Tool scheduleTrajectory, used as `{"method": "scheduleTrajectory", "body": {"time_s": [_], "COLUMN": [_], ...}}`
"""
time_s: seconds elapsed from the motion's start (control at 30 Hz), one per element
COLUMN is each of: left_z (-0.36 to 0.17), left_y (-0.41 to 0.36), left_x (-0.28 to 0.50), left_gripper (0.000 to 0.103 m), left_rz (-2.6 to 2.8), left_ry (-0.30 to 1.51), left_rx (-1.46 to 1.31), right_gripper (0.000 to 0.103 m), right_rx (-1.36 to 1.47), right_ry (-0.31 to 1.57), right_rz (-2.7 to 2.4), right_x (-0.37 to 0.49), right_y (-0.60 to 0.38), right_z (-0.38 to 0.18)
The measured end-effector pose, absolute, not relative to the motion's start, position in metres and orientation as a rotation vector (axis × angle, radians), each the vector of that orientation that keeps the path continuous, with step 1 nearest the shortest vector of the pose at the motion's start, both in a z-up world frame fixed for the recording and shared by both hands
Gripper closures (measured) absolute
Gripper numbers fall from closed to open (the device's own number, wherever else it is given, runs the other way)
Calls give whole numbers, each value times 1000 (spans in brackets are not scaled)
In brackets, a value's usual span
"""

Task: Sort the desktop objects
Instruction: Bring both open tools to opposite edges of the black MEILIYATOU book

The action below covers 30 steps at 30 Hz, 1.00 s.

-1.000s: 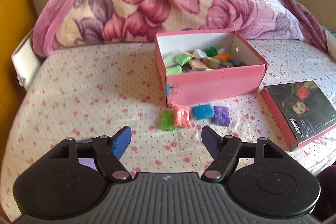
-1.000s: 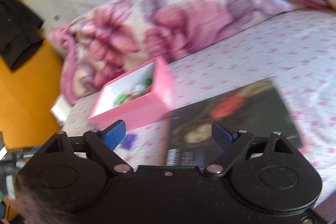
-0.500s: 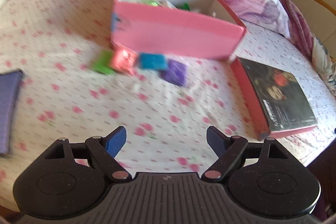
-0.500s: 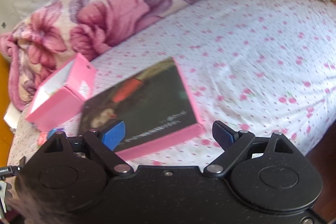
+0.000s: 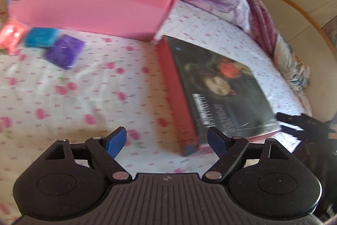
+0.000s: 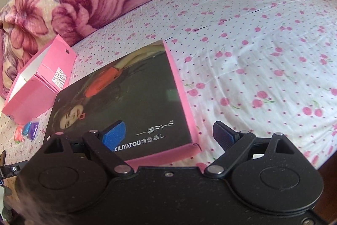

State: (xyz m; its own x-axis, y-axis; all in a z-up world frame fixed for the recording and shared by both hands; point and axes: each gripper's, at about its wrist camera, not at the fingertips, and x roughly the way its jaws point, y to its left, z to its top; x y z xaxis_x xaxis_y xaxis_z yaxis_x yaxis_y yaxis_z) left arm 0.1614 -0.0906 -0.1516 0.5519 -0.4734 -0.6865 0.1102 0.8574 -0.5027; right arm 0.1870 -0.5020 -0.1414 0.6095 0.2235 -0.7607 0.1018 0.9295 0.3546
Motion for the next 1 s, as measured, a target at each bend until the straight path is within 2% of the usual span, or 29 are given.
{"method": "scheduleTrajectory", "body": {"time_s": [0.2, 0.6, 0.8, 1.0], "left_z": [-159, -143, -142, -143], "left_y": [-123, -108, -91, -109], "left_x": [172, 135, 131, 142], "left_gripper": [19, 19, 19, 19], "left_rz": [-436, -518, -368, -377], "left_ry": [926, 958, 873, 830], "left_rx": [-405, -343, -247, -183], "right_gripper": [11, 6, 7, 7], "right_rx": [357, 226, 313, 341], "right_ry": [954, 1077, 1026, 999], "right_rz": [93, 270, 207, 181], "right_x": [193, 165, 164, 177], "right_y": [-487, -459, -478, -473], "right_z": [-149, -131, -135, -152]}}
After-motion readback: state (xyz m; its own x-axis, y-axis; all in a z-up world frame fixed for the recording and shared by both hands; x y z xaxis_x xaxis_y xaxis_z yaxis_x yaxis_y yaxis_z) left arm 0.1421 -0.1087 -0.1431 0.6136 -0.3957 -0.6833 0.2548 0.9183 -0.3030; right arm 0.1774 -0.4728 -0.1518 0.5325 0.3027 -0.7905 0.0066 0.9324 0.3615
